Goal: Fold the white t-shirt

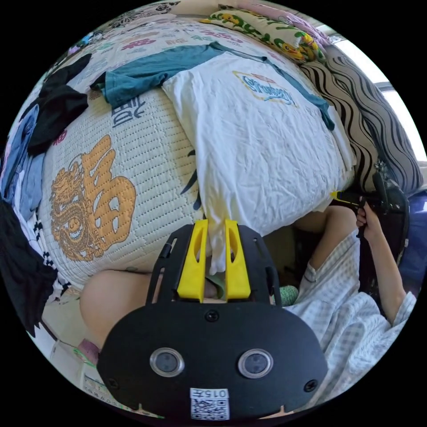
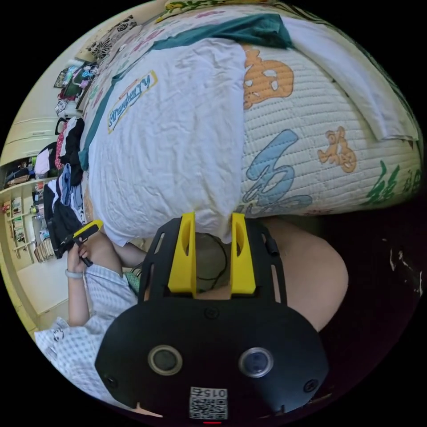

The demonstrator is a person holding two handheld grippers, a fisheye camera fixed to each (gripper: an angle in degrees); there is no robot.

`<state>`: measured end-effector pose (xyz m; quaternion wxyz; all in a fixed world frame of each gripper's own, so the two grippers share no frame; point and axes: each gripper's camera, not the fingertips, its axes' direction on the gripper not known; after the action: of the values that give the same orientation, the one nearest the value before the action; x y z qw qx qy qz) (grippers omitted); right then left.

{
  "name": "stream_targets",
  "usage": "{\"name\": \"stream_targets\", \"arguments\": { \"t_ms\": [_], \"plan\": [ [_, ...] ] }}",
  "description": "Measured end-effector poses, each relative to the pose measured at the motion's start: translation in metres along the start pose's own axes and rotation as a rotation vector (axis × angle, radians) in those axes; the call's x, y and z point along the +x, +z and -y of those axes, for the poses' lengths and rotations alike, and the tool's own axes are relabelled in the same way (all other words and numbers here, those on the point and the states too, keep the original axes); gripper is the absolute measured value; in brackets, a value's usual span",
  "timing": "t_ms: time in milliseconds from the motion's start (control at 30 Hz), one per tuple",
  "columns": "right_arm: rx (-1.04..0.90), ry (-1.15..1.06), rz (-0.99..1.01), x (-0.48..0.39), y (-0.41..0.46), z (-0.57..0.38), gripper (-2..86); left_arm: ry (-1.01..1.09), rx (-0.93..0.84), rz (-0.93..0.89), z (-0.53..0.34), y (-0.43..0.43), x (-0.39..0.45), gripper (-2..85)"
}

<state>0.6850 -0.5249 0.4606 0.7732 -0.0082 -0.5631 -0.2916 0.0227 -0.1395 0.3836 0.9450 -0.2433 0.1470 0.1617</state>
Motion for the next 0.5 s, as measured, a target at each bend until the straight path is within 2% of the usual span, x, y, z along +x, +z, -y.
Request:
{"name": "stream_targets", "arguments": {
  "t_ms": [233,367,500],
  "plan": [
    [-0.007,0.025,-0.013,0.026,0.015,-0.012,11.3,0.002,-0.004,0.139,0.008,0.019,0.029,5.9],
    [-0.012,0.009,0.066,0.052,0.011,-0.030,1.8,-0.078,-0.047,0.031,0.012,0.023,0.026,1.8],
    [0.015,-0.035,0.135,0.076,-0.001,-0.053,0.7,-0.100,-0.008,0.008,-0.002,0.013,0.019,0.6]
  ]
}}
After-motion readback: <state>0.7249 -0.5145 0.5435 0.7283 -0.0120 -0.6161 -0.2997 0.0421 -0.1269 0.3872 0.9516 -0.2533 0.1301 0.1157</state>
